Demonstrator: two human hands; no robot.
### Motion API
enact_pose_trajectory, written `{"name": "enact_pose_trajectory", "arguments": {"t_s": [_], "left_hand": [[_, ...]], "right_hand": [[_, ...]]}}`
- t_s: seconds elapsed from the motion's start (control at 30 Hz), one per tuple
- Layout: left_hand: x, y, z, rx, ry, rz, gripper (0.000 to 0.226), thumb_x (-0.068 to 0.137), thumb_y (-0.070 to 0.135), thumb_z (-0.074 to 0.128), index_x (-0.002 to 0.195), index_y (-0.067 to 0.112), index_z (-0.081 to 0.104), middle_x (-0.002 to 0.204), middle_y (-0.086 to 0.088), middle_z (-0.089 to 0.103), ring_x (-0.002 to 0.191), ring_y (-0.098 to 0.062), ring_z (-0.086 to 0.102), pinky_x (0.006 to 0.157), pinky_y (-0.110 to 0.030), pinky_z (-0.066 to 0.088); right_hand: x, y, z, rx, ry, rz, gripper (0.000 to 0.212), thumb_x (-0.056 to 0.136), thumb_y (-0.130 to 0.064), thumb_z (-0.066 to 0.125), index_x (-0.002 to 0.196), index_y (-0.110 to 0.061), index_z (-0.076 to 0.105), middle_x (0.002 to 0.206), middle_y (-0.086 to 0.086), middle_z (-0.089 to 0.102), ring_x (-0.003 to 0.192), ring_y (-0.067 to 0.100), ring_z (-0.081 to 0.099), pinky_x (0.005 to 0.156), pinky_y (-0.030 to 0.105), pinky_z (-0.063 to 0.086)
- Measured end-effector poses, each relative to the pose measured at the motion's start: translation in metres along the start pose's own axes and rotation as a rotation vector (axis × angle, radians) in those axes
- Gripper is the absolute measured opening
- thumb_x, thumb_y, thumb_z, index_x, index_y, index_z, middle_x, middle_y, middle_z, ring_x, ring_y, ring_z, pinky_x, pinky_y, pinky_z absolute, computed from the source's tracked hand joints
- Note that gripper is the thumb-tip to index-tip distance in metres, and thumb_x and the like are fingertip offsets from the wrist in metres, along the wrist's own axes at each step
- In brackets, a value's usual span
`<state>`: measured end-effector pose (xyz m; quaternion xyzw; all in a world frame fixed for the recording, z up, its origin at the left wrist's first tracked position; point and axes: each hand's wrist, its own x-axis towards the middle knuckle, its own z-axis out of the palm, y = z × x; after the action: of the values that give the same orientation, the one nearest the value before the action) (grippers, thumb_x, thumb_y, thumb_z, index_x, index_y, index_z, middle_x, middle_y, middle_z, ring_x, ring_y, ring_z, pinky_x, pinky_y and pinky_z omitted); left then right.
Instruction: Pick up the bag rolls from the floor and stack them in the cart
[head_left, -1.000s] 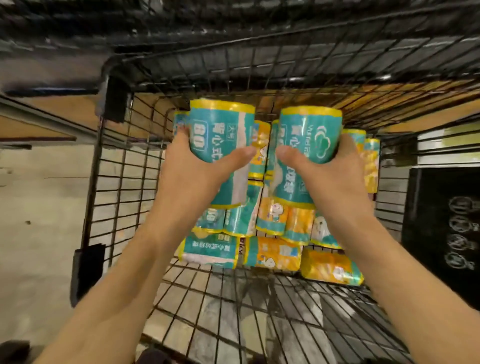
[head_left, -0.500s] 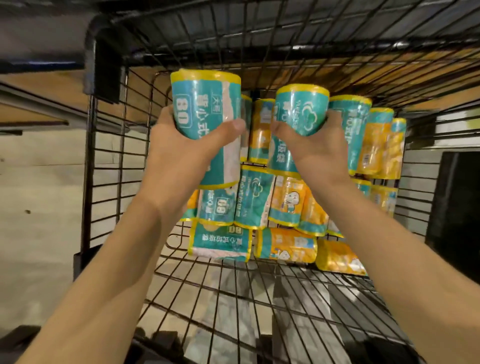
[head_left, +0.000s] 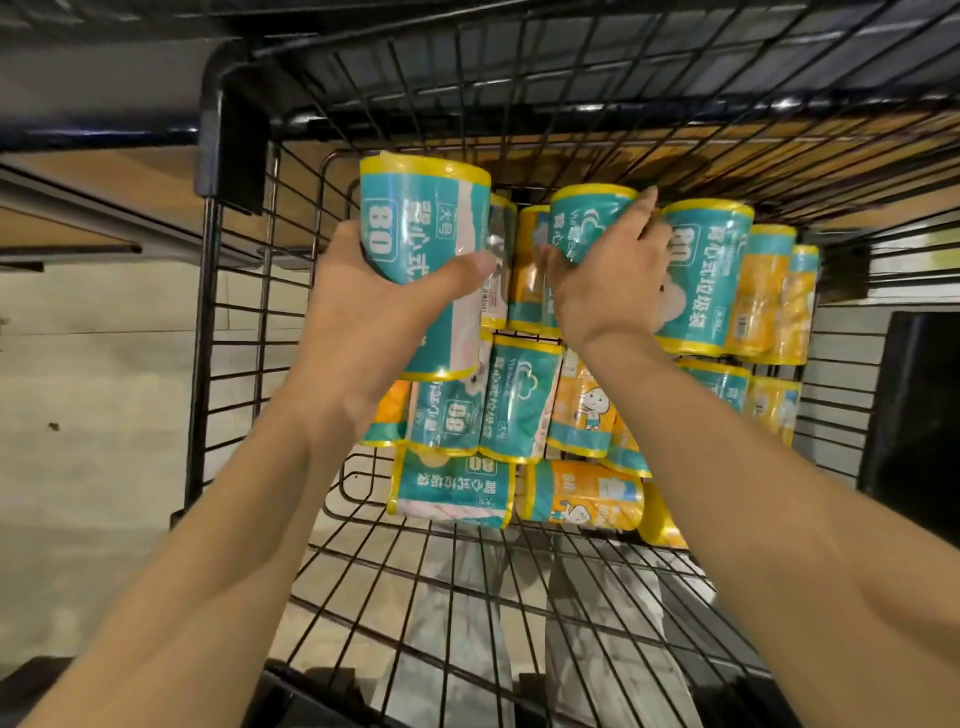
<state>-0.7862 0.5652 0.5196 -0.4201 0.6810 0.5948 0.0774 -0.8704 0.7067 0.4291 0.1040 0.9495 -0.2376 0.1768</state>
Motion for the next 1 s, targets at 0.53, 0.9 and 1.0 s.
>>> {"name": "enact_pose_trajectory", "arguments": {"t_s": [0.53, 0.9, 1.0], "left_hand": [[0.040, -0.008, 0.044, 0.445, 0.060, 0.025, 0.071, 0.063, 0.054, 0.090, 0.117, 0.019, 0.058, 0.104, 0.004, 0.069, 0.094, -0.018, 0.067, 0.081, -0.036, 0.058], [0.045, -0.019, 0.087, 0.712, 0.107, 0.002, 0.102, 0.085, 0.063, 0.066, 0.154, 0.003, 0.020, 0.152, -0.020, 0.039, 0.142, -0.040, 0.034, 0.114, -0.050, 0.036], [0.047, -0.019, 0.080, 0.751, 0.058, 0.001, 0.096, 0.086, 0.062, 0.064, 0.155, 0.009, 0.023, 0.154, -0.018, 0.039, 0.142, -0.039, 0.038, 0.112, -0.052, 0.039]], "right_hand": [[0.014, 0.045, -0.109, -0.601, -0.274, -0.546, 0.097, 0.089, -0.079, 0.036, 0.160, -0.014, 0.019, 0.168, 0.008, 0.019, 0.155, 0.028, 0.014, 0.126, 0.047, 0.012], [0.006, 0.070, -0.134, -0.687, -0.337, -0.564, 0.105, 0.086, -0.085, 0.032, 0.162, -0.020, -0.002, 0.171, 0.004, -0.004, 0.157, 0.024, -0.006, 0.127, 0.048, 0.000], [0.005, 0.076, -0.136, -0.680, -0.335, -0.587, 0.107, 0.086, -0.086, 0.031, 0.162, -0.020, -0.003, 0.171, 0.004, -0.005, 0.157, 0.024, -0.006, 0.127, 0.048, 0.000]]}}
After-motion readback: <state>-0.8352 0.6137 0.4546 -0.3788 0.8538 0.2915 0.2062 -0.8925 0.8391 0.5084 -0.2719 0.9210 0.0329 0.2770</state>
